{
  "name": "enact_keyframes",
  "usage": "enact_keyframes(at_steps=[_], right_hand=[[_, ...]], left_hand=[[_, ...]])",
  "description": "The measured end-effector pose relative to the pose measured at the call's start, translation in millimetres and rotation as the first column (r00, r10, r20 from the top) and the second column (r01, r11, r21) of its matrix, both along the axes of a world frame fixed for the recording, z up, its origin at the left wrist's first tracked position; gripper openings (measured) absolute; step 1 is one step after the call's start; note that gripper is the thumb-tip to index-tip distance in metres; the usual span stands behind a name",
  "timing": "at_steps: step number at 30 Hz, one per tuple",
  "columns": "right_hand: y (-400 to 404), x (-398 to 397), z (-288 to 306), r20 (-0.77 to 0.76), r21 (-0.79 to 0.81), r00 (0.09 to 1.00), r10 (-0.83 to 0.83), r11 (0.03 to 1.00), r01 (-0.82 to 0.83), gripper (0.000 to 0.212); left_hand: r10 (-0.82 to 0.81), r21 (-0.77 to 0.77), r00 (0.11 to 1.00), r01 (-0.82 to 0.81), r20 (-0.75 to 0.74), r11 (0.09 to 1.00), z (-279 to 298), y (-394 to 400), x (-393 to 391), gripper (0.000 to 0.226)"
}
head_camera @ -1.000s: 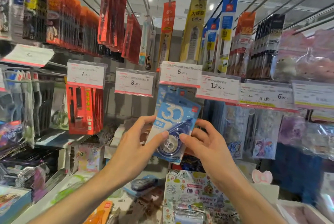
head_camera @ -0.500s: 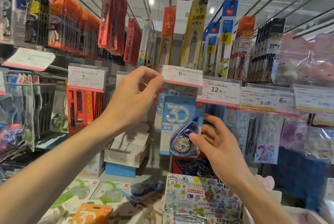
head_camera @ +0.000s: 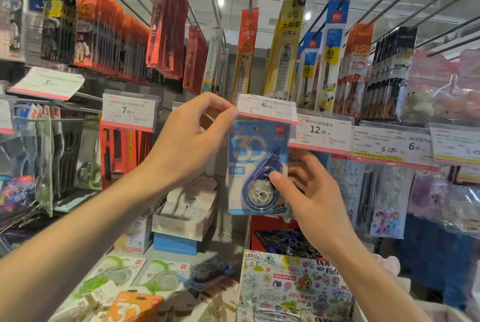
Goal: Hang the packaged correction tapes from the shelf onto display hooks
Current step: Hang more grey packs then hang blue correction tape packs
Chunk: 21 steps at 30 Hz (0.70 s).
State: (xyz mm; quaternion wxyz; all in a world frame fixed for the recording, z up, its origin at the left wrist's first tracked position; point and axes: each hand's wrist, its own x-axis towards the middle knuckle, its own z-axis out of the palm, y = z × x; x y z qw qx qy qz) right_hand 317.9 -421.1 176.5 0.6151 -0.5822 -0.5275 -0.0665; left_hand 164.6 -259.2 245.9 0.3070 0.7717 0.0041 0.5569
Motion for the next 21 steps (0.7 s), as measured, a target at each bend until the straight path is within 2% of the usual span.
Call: enact_keyframes(at_steps=[4,8,13,16,21], right_hand=[[3,-2,0,-0.009,0.030,1.000,-0.003,1.000,0.003,0.037],[7,-3,-3,-0.016,0.042,0.999,-0.040,0.998,0.041,0.051],[14,-1,-11,-0.007,0.056,0.996,-0.087,0.995,0.088,0.049],[19,-1,-15,-0.016,0.077,0.994,-0.112,0.991,0.113,0.050],[33,5,-20,-0.046,0.040,0.986,-0.162,0.986,0.164,0.047]], left_hand=[[0.007,-0.003,1.000,-0.007,-0.009,1.000,-3,1,-1,0.007],[0.005,0.004,1.000,-0.005,-0.019,1.000,-6,4,0,0.006],[0.018,-0.020,0.999,-0.019,-0.047,1.000,-32,12,6,0.005],[0.063,0.010,0.995,-0.062,-0.075,0.998,-65,11,16,0.021],[0.040,0.014,0.995,-0.039,-0.091,0.999,-96,13,43,0.049]])
